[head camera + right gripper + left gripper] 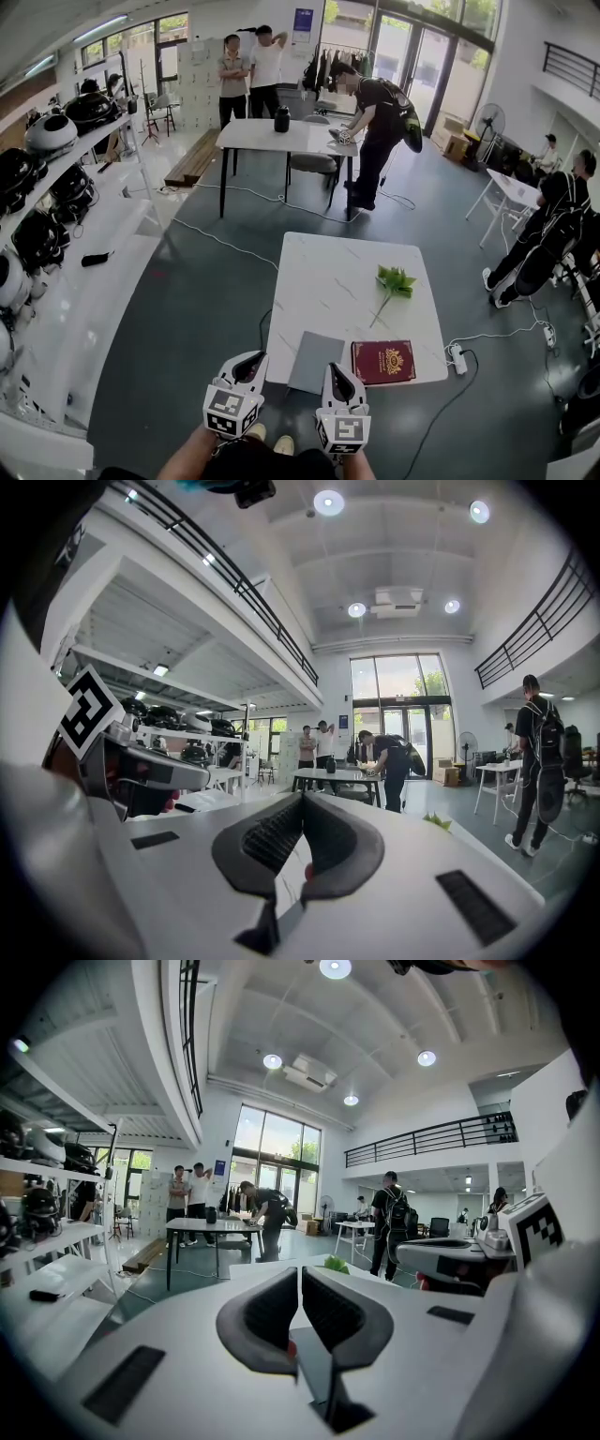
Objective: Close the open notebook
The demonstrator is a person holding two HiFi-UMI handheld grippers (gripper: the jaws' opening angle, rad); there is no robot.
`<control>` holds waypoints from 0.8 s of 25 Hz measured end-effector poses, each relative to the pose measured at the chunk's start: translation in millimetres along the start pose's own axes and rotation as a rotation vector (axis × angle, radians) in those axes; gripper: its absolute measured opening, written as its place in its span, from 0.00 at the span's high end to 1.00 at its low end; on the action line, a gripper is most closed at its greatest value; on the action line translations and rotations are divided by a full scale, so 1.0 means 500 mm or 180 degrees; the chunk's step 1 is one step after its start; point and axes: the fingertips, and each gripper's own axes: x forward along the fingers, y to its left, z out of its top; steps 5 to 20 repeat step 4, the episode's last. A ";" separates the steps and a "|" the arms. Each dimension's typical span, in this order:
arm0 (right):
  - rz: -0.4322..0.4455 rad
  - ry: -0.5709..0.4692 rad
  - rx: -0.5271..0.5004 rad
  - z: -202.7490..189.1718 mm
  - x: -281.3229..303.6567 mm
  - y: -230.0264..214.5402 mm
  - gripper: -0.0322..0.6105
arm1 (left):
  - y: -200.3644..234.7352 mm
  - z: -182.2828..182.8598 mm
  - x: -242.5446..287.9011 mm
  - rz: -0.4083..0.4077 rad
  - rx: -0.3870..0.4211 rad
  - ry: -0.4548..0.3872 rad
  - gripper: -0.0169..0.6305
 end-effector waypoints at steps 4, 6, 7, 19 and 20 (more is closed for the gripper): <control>-0.0001 -0.0002 -0.0002 0.003 0.001 0.001 0.92 | 0.001 0.003 -0.002 -0.0001 0.0003 -0.0002 0.92; -0.0001 -0.0002 -0.0002 0.003 0.001 0.001 0.92 | 0.001 0.003 -0.002 -0.0001 0.0003 -0.0002 0.92; -0.0001 -0.0002 -0.0002 0.003 0.001 0.001 0.92 | 0.001 0.003 -0.002 -0.0001 0.0003 -0.0002 0.92; -0.0001 -0.0002 -0.0002 0.003 0.001 0.001 0.92 | 0.001 0.003 -0.002 -0.0001 0.0003 -0.0002 0.92; -0.0001 -0.0002 -0.0002 0.003 0.001 0.001 0.92 | 0.001 0.003 -0.002 -0.0001 0.0003 -0.0002 0.92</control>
